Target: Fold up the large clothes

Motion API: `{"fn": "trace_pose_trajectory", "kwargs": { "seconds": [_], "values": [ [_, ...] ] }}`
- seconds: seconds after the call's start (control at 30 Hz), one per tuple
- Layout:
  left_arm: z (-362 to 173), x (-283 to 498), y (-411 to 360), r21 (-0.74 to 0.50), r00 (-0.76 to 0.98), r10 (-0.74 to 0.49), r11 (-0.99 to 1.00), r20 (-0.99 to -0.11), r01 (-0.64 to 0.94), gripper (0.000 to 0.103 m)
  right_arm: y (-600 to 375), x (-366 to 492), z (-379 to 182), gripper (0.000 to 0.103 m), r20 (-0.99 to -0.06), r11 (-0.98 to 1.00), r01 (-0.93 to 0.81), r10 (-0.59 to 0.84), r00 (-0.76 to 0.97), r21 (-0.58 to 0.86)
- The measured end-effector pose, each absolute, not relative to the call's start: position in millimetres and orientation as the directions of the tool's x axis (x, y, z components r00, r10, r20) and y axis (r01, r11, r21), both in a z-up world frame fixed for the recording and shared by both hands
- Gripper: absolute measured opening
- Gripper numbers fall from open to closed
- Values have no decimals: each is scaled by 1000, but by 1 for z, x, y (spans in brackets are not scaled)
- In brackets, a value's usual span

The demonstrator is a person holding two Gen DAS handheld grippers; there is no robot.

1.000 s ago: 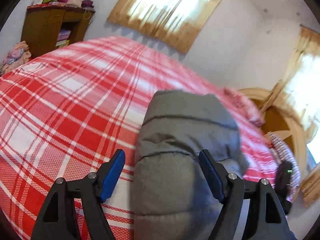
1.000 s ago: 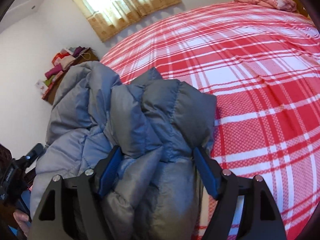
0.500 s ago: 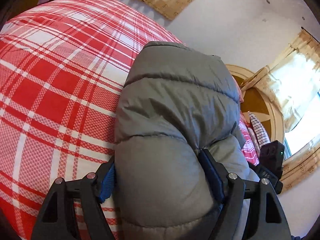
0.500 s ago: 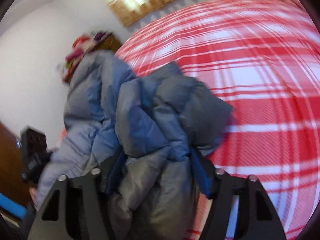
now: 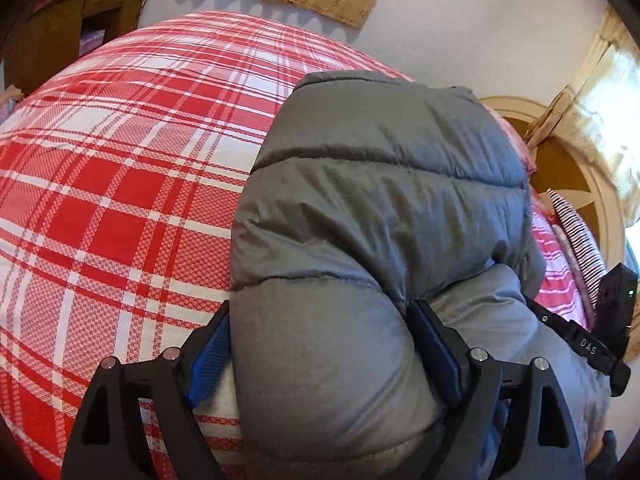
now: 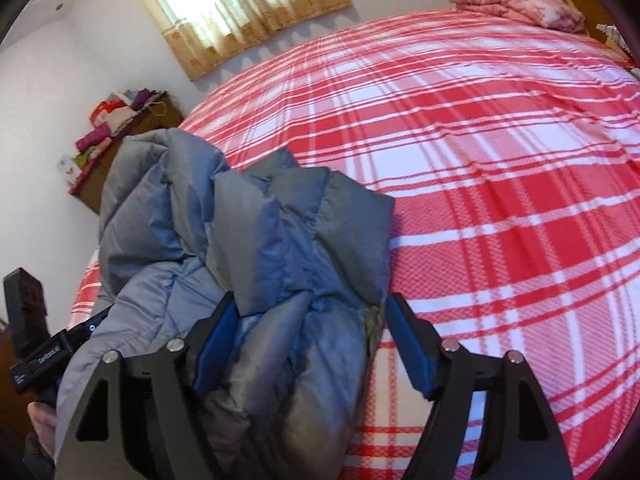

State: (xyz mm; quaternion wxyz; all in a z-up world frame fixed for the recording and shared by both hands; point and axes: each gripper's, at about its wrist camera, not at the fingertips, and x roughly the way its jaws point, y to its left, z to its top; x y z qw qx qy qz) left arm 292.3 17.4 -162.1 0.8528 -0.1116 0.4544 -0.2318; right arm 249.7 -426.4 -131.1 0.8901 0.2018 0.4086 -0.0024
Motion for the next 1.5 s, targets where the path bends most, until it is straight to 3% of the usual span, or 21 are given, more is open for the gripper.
{"fn": "trace_pose_trajectory", "kwargs": {
  "seconds": [0.2, 0.27, 0.5, 0.57, 0.7, 0.83, 0.87, 1.0, 1.1, 1.5],
  "values": [
    [-164, 294, 19, -397, 479, -491, 871, -728, 289, 87, -426, 245, -132, 86, -737, 925, 193, 121, 665, 327],
    [-166, 294, 19, -397, 478, -491, 871, -729, 289, 87, -432, 249, -141, 92, -730, 894, 190, 192, 656, 406],
    [-166, 296, 16, -391, 481, -489, 872, -727, 296, 87, -409, 269, -144, 92, -717, 911, 1, 325, 616, 413],
    [-166, 297, 13, -384, 488, -488, 872, -723, 303, 87, -407, 274, -145, 86, -700, 891, -46, 387, 600, 453],
    [-168, 303, 8, -407, 480, -520, 853, -707, 325, 86, -399, 286, -148, 83, -696, 889, -100, 416, 585, 446],
    [-163, 300, 3, -403, 479, -531, 846, -699, 349, 69, -400, 289, -154, 48, -636, 817, -109, 517, 573, 566],
    [-162, 298, 2, -402, 482, -532, 845, -696, 352, 62, -401, 288, -155, 43, -624, 802, -104, 532, 573, 588],
    [-153, 289, 1, -387, 490, -536, 842, -688, 377, 45, -399, 282, -156, 36, -604, 778, -101, 555, 572, 620],
    [-146, 280, 1, -398, 489, -547, 835, -679, 382, 38, -398, 276, -150, 30, -573, 745, -114, 592, 566, 658],
    [-113, 236, 46, -443, 527, -579, 815, -622, 373, 36, -334, 254, -110, 26, -468, 650, -280, 726, 504, 706]
  ]
}}
